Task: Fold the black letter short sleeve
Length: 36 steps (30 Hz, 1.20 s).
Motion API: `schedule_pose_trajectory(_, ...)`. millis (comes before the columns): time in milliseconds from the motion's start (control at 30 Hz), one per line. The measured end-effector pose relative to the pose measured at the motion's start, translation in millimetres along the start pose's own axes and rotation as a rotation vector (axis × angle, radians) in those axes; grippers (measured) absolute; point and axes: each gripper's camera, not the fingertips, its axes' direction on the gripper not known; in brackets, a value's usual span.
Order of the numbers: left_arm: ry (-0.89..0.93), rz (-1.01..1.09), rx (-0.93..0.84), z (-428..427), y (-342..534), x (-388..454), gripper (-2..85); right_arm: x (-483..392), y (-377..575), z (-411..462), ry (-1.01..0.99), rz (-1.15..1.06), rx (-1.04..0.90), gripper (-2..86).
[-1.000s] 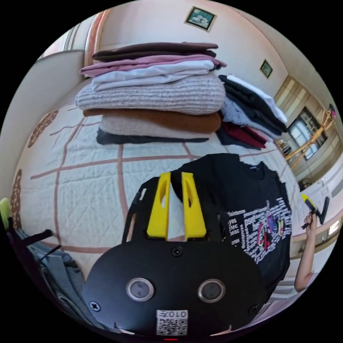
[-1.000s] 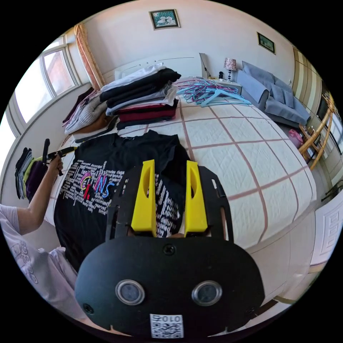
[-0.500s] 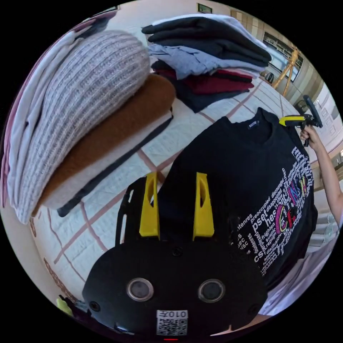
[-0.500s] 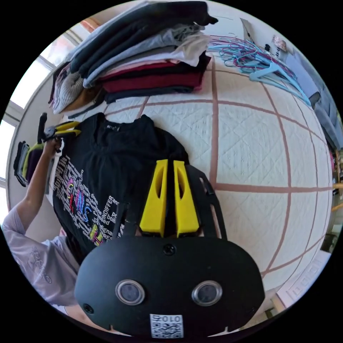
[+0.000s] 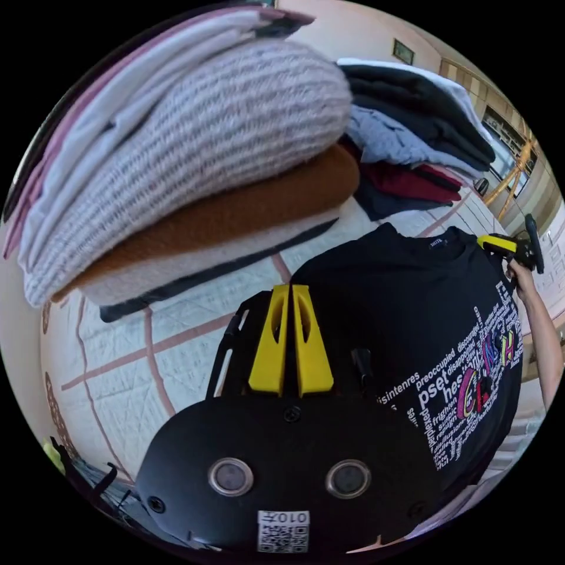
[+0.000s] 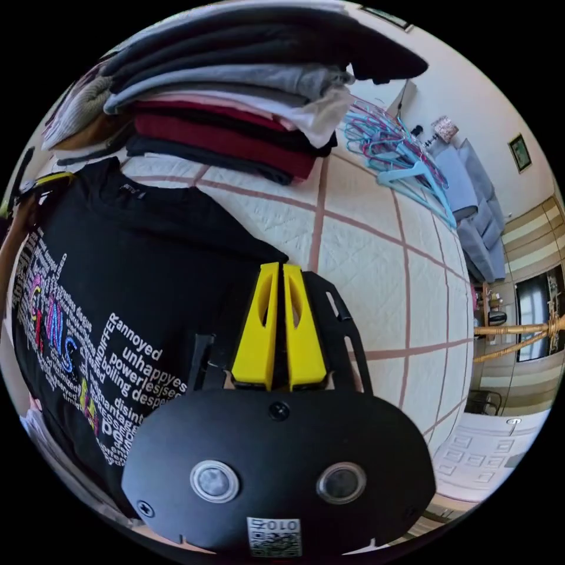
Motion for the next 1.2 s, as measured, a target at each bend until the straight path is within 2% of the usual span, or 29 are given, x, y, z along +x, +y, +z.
schedule_pose_trajectory(67,-0.043,0.040,0.040,-14,-1,8,-0.1,4,0,-4,-0.002,0.035,0.018,3.8)
schedule_pose_trajectory(133,-0.069,0.056,0.004,-9,-3,7,0.2,15,1,-6,-0.029,0.080,0.061,4.1)
schedule_pose_trajectory(233,0.039,-0.043,-0.047,8,-4,-7,1.3,18,-4,11,-0.074,0.054,-0.017,5.6)
schedule_pose_trajectory(300,0.132,-0.111,0.055,-21,4,-14,3.2,33,3,-12,-0.139,0.109,0.032,7.8)
schedule_pose_trajectory(400,0.028,-0.100,0.130,-86,36,-14,5.9,70,55,-63,-0.209,0.211,0.212,10.8)
schedule_pose_trajectory(467,-0.012,-0.108,0.132,-115,69,-18,6.4,82,93,-77,-0.267,0.191,0.224,11.6)
schedule_pose_trajectory(600,0.109,-0.177,0.055,-114,132,-22,5.9,63,167,-67,-0.430,0.114,0.194,12.0)
schedule_pose_trajectory(700,0.172,-0.168,0.008,-96,143,-4,3.7,34,181,-27,-0.321,0.078,0.082,5.5)
schedule_pose_trajectory(767,0.152,-0.137,-0.032,-91,142,13,2.3,38,183,-21,-0.299,0.132,0.059,4.0)
schedule_pose_trajectory(867,0.041,-0.095,-0.045,-96,143,33,1.2,86,207,-37,-0.314,0.393,0.147,3.6)
schedule_pose_trajectory(900,0.016,-0.079,-0.057,-98,142,37,1.4,106,220,-26,-0.321,0.486,0.124,3.6)
schedule_pose_trajectory(967,0.016,-0.084,-0.061,-101,140,38,2.1,118,225,13,-0.393,0.494,-0.021,3.6)
schedule_pose_trajectory(1133,-0.010,-0.073,-0.031,-147,154,41,9.4,119,254,-40,-0.329,0.512,0.204,6.0)
schedule_pose_trajectory(1200,0.055,-0.052,-0.066,-172,180,45,11.5,111,274,-64,-0.343,0.493,0.236,7.4)
